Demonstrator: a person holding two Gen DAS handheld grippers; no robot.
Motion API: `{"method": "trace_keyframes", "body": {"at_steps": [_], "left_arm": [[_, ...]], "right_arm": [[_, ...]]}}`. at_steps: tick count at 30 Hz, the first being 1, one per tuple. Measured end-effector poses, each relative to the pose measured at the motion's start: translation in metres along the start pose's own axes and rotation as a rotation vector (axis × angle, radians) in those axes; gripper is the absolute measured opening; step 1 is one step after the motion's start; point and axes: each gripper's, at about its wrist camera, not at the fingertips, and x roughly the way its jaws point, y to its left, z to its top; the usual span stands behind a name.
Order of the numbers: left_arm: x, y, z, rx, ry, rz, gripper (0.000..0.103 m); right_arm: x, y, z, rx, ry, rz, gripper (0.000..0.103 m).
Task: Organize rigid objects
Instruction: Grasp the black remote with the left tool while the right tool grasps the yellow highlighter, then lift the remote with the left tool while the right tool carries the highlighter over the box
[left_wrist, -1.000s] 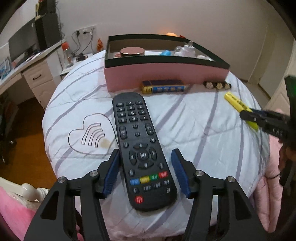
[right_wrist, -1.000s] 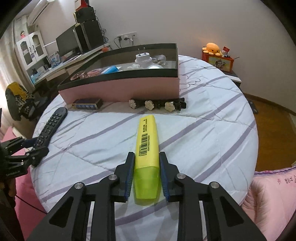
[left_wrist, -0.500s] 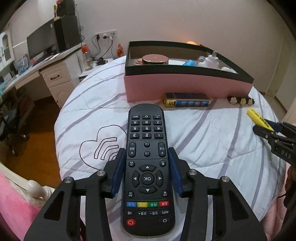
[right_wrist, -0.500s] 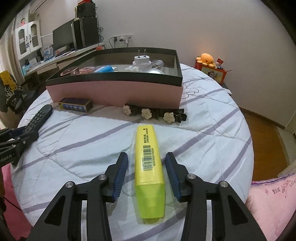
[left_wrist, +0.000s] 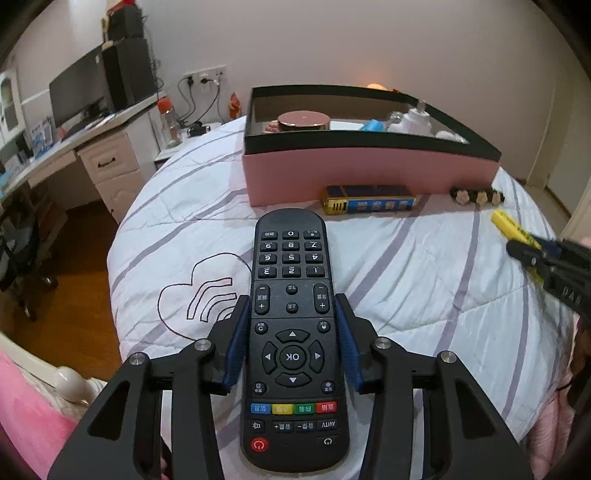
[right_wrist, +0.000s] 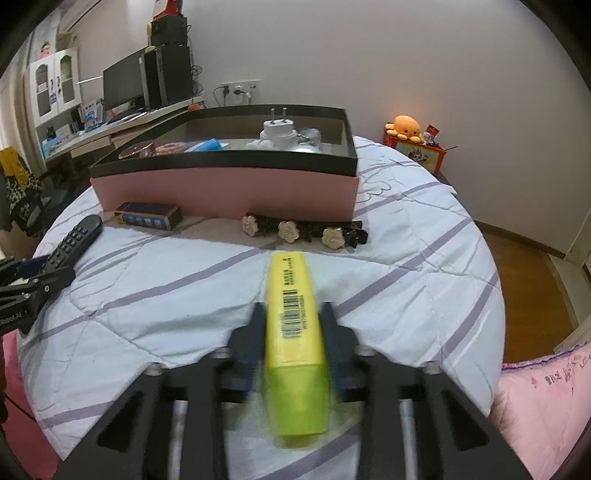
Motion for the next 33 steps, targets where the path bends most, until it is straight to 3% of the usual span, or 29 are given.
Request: {"method": "trace_keyframes", "body": {"at_steps": [8, 13, 19, 23, 33], "left_arm": [[-0.01, 0.002, 0.005, -0.026, 0.001, -0.059, 0.044], [-0.025, -0.001, 0.013, -0.03, -0.036, -0.096, 0.044], [-0.049, -0.008, 0.029, -0.007, -0.105, -0.082, 0.044], [-0.069, -0.011, 0.041, -0.008, -0.18, -0.03, 0.044], [-0.114, -0.015, 0.075, 0.004, -0.323, -0.021, 0.044]], "right_arm": [[-0.008, -0.006, 0.001, 0.07, -0.006, 0.098, 0.027], [-0.021, -0.005, 0.005, 0.1, -0.045, 0.154, 0.027], [-0.047, 0.003, 0.018, 0.107, -0.127, 0.203, 0.027], [-0.066, 0.016, 0.029, 0.077, -0.196, 0.207, 0.027], [-0.118, 0.034, 0.062, 0.007, -0.36, 0.176, 0.027]]}}
